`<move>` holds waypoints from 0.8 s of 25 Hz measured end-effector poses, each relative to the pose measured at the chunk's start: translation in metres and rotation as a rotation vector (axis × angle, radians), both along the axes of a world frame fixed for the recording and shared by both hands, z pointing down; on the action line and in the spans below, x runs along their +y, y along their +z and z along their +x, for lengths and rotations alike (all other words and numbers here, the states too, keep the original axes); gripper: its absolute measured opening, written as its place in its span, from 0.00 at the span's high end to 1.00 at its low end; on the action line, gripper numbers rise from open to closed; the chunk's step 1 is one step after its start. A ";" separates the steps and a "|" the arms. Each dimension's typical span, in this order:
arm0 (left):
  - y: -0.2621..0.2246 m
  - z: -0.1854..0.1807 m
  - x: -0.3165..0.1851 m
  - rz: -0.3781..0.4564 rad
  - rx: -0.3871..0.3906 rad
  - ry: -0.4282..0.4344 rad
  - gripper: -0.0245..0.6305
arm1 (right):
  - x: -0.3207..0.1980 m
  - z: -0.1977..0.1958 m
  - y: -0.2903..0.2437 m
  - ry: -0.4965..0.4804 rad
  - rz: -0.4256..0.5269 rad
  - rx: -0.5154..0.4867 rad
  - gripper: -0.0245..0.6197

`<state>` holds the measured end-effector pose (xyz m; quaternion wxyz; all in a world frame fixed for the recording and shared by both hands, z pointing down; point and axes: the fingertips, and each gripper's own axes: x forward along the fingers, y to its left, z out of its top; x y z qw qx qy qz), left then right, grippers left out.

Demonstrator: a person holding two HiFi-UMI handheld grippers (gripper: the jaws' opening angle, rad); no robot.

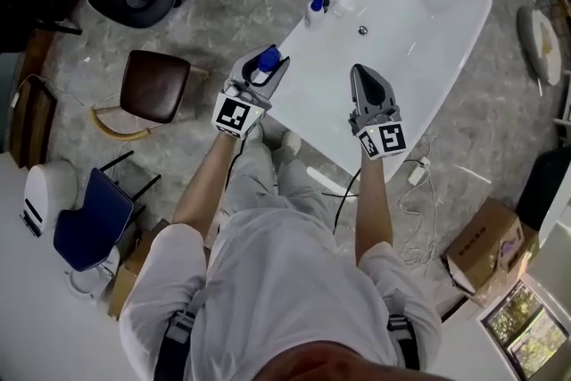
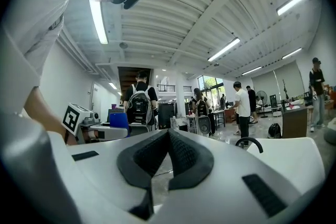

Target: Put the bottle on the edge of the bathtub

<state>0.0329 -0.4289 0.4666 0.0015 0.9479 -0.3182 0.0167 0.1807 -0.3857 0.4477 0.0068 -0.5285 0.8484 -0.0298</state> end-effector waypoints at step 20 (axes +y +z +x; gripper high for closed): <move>0.265 0.054 -0.123 -0.036 -0.011 0.132 0.74 | -0.090 0.020 0.174 0.088 0.047 0.012 0.96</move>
